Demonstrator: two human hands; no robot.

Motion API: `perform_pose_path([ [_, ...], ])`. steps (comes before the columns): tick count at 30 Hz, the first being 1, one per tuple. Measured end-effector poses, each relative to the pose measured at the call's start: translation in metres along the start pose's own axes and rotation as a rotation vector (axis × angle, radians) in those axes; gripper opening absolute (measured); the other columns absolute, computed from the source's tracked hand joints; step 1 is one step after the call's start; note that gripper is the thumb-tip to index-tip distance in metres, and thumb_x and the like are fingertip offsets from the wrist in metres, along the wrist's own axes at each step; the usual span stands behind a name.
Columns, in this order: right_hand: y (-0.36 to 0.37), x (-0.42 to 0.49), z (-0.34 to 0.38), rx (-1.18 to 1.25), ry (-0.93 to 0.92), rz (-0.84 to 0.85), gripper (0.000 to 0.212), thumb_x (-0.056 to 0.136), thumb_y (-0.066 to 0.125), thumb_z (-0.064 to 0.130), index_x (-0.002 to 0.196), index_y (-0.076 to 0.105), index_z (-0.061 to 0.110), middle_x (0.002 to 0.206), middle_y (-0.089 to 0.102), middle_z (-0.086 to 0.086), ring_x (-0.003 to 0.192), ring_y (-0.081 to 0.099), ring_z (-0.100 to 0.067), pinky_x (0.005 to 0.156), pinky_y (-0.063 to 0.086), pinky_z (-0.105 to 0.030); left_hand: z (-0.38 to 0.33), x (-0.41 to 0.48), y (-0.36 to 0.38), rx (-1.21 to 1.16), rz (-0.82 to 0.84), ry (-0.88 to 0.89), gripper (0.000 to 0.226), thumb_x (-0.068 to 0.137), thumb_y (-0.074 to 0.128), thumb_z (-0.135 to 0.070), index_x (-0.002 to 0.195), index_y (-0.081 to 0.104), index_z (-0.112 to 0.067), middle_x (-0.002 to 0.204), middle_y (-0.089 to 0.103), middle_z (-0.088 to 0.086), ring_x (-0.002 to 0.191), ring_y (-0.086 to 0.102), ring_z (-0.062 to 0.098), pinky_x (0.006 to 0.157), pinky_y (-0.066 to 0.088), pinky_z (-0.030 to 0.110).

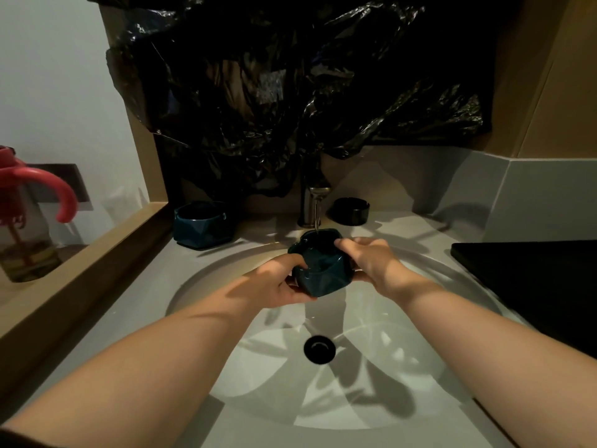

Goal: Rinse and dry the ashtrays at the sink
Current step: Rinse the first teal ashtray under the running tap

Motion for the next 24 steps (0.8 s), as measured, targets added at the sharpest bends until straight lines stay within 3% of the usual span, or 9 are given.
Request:
perform_pose_path([
  [5,0.005,0.0,-0.009,0.085,0.059,0.147,0.034,0.092,0.049,0.005,0.125,0.054,0.011,0.114,0.062,-0.014,0.1,0.061,-0.026,0.07,0.055,-0.032,-0.016,0.004,-0.005,0.302,-0.054,0.211,0.025,0.092,0.052,-0.002,0.117,0.053,-0.003,0.103,0.065,0.016,0.1,0.064,0.031,0.084,0.056,0.046],
  [10,0.008,-0.002,-0.01,-0.095,0.01,0.133,0.034,0.097,0.044,0.005,0.13,0.043,0.013,0.119,0.055,-0.012,0.105,0.055,-0.027,0.072,0.055,-0.037,-0.028,0.002,-0.007,0.655,-0.128,0.438,0.043,0.079,0.067,-0.001,0.112,0.051,-0.021,0.11,0.062,0.005,0.101,0.063,0.026,0.081,0.059,0.043],
  [12,0.008,-0.001,-0.008,-0.182,-0.064,0.078,0.032,0.099,0.036,0.002,0.13,0.042,0.007,0.116,0.052,-0.014,0.111,0.052,-0.032,0.09,0.049,-0.043,-0.027,0.002,-0.004,0.728,-0.112,0.463,0.055,0.076,0.07,-0.002,0.121,0.046,-0.021,0.109,0.059,0.002,0.101,0.061,0.023,0.08,0.059,0.04],
  [14,0.007,0.002,-0.002,-0.404,-0.203,0.01,0.03,0.096,0.037,0.001,0.124,0.045,0.004,0.113,0.055,-0.017,0.114,0.052,-0.035,0.098,0.043,-0.042,-0.025,0.002,-0.002,0.752,-0.101,0.462,0.062,0.075,0.07,-0.004,0.128,0.043,-0.021,0.111,0.059,0.003,0.101,0.061,0.021,0.08,0.059,0.037],
  [19,0.021,0.001,0.009,-0.885,-0.401,-0.019,0.032,0.089,0.048,0.008,0.121,0.05,0.012,0.118,0.055,-0.011,0.109,0.056,-0.028,0.095,0.046,-0.036,-0.021,-0.001,0.003,0.886,-0.092,0.446,0.061,0.064,0.064,-0.02,0.124,0.054,-0.027,0.105,0.066,0.005,0.096,0.066,0.023,0.078,0.059,0.047],
  [24,0.032,0.0,0.021,-0.973,-0.503,0.006,0.027,0.091,0.047,0.012,0.116,0.054,0.013,0.113,0.059,-0.01,0.105,0.057,-0.028,0.093,0.046,-0.037,-0.025,0.0,-0.004,0.937,-0.185,0.436,0.035,0.079,0.063,-0.016,0.114,0.06,-0.021,0.098,0.068,0.009,0.089,0.068,0.025,0.071,0.061,0.041],
])
Point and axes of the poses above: each hand's wrist, its own x-axis towards the middle knuckle, its own y-axis out of the palm, z = x × y, the point moved 6 cm from there along x, towards the middle knuckle
